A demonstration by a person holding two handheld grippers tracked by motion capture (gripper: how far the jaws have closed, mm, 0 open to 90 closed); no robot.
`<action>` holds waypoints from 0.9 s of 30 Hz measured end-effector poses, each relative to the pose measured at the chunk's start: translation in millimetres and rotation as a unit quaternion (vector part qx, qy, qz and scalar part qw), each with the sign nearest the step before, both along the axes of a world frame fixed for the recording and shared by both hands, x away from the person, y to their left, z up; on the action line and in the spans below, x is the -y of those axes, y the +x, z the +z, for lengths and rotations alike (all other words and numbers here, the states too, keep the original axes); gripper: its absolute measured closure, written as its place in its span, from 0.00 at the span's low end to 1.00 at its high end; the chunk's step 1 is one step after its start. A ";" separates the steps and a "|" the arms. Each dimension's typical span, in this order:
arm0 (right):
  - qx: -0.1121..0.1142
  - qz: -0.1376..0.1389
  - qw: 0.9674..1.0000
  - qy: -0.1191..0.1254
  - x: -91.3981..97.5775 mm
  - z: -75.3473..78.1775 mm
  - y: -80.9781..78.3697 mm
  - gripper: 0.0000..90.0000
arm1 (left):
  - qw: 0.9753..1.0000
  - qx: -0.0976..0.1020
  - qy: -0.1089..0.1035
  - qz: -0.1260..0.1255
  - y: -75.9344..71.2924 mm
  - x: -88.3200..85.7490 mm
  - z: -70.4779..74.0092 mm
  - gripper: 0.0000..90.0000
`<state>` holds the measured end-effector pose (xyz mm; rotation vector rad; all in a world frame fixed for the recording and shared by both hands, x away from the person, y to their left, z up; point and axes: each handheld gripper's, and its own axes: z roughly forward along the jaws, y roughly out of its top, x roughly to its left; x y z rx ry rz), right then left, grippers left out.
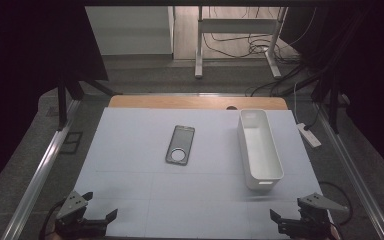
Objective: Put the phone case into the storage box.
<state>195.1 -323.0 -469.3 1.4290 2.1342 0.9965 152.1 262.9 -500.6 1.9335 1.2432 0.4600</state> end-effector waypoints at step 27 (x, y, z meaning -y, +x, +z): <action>-0.009 0.001 1.000 -0.019 -3.4 -1.4 1.6 0.00 | 1.000 -0.012 -0.001 -0.006 3.4 0.5 -0.7 0.00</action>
